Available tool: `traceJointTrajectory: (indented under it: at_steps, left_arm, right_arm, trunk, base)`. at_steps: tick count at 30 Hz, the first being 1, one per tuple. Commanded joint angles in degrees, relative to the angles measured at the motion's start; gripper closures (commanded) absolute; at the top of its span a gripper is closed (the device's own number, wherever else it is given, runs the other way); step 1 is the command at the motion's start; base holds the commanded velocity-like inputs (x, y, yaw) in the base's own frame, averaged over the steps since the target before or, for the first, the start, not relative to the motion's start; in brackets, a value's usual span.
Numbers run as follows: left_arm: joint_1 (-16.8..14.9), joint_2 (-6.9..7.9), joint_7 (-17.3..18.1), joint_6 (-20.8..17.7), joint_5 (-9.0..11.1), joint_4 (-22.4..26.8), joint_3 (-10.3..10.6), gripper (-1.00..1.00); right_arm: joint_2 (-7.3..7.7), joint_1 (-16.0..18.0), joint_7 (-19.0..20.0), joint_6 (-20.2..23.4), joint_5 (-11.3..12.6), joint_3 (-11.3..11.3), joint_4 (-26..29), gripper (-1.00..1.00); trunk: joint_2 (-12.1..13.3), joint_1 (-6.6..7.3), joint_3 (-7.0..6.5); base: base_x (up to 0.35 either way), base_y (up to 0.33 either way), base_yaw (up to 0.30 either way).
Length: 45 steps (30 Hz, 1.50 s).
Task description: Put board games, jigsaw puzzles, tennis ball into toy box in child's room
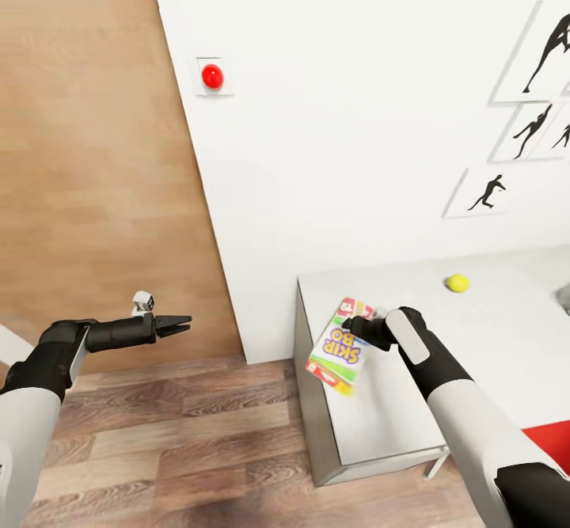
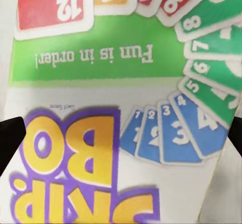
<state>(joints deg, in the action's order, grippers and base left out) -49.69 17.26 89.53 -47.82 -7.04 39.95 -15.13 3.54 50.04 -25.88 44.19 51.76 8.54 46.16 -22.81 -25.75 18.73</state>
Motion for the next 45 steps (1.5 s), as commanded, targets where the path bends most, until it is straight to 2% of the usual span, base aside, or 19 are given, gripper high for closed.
traceJointTrajectory:
  at_steps: [1,16,30,40,45]
  left_arm:
    - [-0.05,-0.04,0.47,-0.60,-0.61,0.04,-0.21,-1.00]
    - [-0.05,-0.04,0.47,-0.57,-0.55,0.04,-0.18,-1.00]
    - [0.03,-0.13,0.47,-0.52,-0.52,0.04,-0.16,-1.00]
    - [0.03,-0.72,0.47,-0.52,-0.55,0.04,-0.16,-1.00]
    - [0.04,-0.80,0.47,-0.56,-0.59,0.04,-0.16,-1.00]
  right_arm:
    - [0.07,0.05,-0.57,0.02,0.62,0.25,0.08,-1.00]
    - [0.07,0.05,-0.57,0.02,0.63,0.25,0.09,-1.00]
    - [0.68,-0.45,0.25,0.02,0.70,0.21,1.25,-1.00]
    - [1.24,-2.86,4.71,1.42,0.80,0.01,12.27,-1.00]
    - [2.45,-6.79,5.39,5.68,1.33,-0.90,22.79,-1.00]
  trunk:
    - [-0.11,-0.03,0.10]
    - [-0.11,-0.03,0.10]
    - [-0.11,-0.03,0.10]
    - [-0.11,-0.03,0.10]
    - [-0.11,-0.03,0.10]
  base:
    - [-0.001,0.094,0.000]
    - [0.000,0.089,0.000]
    - [0.000,-0.114,0.000]
    - [0.000,-0.005,0.000]
    - [0.000,0.000,0.000]
